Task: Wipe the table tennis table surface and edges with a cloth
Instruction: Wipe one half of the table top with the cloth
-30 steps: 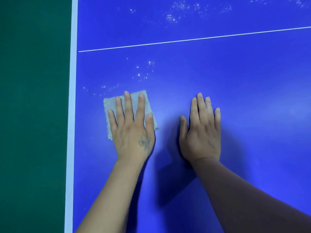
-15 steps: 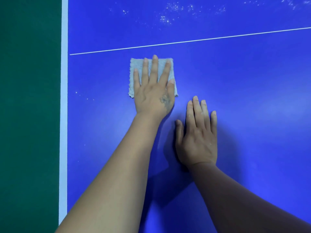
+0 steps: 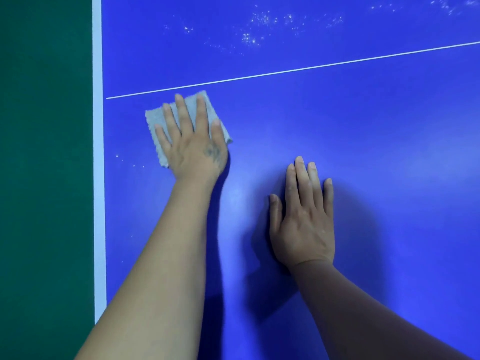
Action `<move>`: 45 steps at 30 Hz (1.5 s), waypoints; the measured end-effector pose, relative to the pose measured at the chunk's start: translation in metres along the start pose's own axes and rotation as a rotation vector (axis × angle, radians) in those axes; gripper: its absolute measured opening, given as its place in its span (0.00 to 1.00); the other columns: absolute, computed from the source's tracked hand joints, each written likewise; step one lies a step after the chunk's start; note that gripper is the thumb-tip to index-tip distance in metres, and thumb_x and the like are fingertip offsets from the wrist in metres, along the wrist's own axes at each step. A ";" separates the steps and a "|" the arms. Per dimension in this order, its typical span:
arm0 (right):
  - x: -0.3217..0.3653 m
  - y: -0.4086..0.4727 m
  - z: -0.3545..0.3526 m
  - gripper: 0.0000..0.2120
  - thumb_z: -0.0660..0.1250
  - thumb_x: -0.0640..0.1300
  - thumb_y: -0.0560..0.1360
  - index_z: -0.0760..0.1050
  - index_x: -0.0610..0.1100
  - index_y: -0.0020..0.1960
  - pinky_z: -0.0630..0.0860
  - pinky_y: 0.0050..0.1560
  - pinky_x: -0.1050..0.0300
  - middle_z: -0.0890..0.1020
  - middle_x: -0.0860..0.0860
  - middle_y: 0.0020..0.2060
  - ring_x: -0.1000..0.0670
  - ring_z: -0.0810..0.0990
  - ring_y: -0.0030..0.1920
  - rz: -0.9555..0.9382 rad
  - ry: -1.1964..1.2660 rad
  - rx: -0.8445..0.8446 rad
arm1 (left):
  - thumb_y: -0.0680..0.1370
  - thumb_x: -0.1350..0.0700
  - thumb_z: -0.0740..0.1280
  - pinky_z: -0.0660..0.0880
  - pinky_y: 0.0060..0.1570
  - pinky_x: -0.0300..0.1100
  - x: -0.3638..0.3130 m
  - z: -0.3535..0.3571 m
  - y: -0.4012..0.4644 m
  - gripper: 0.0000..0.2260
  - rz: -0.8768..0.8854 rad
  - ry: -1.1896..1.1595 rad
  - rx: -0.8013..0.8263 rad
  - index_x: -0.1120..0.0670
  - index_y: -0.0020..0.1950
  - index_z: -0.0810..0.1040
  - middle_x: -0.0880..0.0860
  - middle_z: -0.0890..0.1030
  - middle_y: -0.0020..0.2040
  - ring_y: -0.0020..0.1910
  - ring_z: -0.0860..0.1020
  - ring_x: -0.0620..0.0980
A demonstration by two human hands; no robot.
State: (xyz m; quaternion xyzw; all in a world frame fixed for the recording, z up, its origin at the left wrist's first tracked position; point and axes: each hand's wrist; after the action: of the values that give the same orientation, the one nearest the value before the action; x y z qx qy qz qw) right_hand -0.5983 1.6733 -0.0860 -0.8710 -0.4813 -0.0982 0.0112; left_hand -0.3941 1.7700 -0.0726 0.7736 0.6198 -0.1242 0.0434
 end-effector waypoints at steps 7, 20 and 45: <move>-0.001 0.000 0.002 0.31 0.54 0.53 0.86 0.59 0.38 0.84 0.52 0.83 0.36 0.59 0.45 0.84 0.43 0.55 0.85 -0.004 -0.002 -0.017 | 0.88 0.42 0.45 0.39 0.84 0.60 -0.061 0.012 0.024 0.27 0.368 0.074 0.080 0.42 0.88 0.50 0.51 0.46 0.89 0.87 0.42 0.56; -0.001 0.000 0.000 0.31 0.52 0.54 0.86 0.58 0.39 0.84 0.51 0.83 0.36 0.59 0.46 0.85 0.44 0.53 0.85 -0.008 0.008 0.001 | 0.88 0.40 0.46 0.45 0.85 0.60 0.048 -0.008 -0.030 0.27 0.218 0.081 -0.011 0.42 0.88 0.53 0.51 0.51 0.89 0.87 0.48 0.55; 0.036 0.014 -0.003 0.28 0.58 0.45 0.81 0.67 0.31 0.77 0.61 0.80 0.36 0.67 0.37 0.79 0.35 0.64 0.80 0.016 0.175 -0.062 | 0.89 0.43 0.48 0.47 0.85 0.60 0.084 -0.007 -0.176 0.26 0.167 0.066 0.018 0.42 0.88 0.50 0.50 0.47 0.89 0.87 0.42 0.52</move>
State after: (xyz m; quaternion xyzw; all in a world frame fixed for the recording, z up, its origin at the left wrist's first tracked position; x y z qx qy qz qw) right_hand -0.5684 1.6952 -0.0759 -0.8629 -0.4681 -0.1888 0.0270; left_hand -0.5475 1.8910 -0.0712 0.8267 0.5531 -0.1000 0.0262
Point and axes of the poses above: each hand's wrist, its own y-axis towards the middle knuckle, its own z-axis out of the palm, x = y × z
